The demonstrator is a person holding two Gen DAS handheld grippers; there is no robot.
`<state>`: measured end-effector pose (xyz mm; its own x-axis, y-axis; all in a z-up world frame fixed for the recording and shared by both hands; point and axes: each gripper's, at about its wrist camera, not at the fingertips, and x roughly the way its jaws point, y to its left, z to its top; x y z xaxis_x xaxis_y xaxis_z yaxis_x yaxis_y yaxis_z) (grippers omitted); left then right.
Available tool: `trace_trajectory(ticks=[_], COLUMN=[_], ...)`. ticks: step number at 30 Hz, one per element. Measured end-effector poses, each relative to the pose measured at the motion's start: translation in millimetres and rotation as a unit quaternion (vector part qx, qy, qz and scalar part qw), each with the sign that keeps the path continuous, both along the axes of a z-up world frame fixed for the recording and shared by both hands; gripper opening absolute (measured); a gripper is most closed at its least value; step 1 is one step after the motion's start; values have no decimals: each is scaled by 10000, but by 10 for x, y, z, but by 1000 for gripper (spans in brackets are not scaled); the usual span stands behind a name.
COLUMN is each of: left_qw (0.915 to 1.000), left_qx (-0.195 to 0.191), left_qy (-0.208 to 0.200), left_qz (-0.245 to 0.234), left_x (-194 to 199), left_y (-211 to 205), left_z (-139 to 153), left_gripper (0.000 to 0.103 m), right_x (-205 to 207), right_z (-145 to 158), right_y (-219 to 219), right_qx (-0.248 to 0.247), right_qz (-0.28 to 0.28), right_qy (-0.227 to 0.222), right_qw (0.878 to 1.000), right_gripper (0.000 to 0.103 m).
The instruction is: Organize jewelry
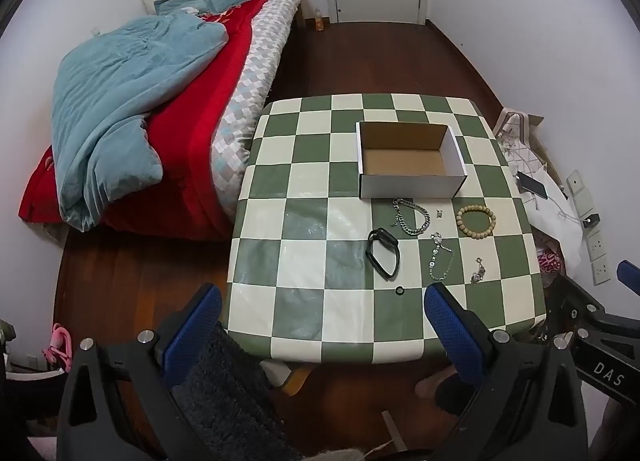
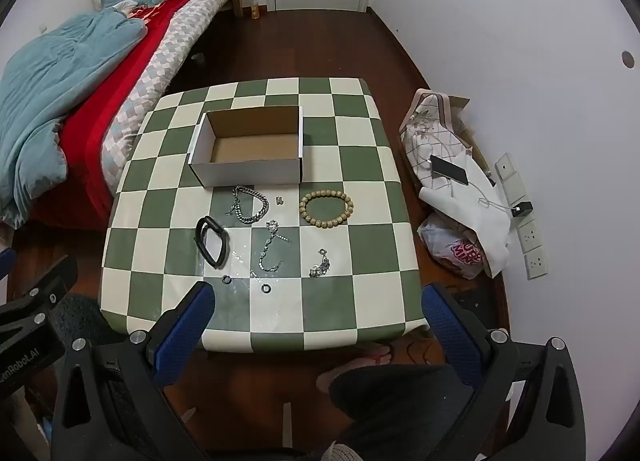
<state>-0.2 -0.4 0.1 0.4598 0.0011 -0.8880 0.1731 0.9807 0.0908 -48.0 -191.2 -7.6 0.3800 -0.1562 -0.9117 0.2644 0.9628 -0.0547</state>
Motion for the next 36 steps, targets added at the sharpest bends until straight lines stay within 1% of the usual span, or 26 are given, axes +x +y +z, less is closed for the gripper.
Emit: trace_trajectory(ticks=[4, 10, 11, 19, 21, 28, 36], left_qw=[10000, 10000, 10000, 10000, 10000, 9999, 9998], left_qx=[-19, -2, -3, 3, -8, -70, -110], left_qy=[18, -18, -24, -47, -78, -106, -165], left_qz=[15, -6, -10, -31, -35, -26, -16], left_x=[-2, -31, -32, -56, -106, -129, -143], left_y=[3, 17, 16, -23, -15, 8, 41], left_z=[-10, 21, 20, 24, 108, 168, 220], left_gripper=[103, 103, 103, 103, 103, 103, 103], right_x=[5, -34, -28, -2, -1, -38, -74], right_z=[-20, 80, 41, 88, 82, 209, 260], right_y=[-1, -9, 19, 23, 9, 85, 86], right_qx=[-6, 20, 2, -25, -6, -3, 5], right_qz=[10, 16, -16, -7, 1, 57, 93], right_qy=[30, -6, -13, -22, -18, -85, -143], right_qw=[10000, 10000, 10000, 10000, 10000, 9999, 9999], right_gripper=[103, 103, 103, 103, 103, 103, 103])
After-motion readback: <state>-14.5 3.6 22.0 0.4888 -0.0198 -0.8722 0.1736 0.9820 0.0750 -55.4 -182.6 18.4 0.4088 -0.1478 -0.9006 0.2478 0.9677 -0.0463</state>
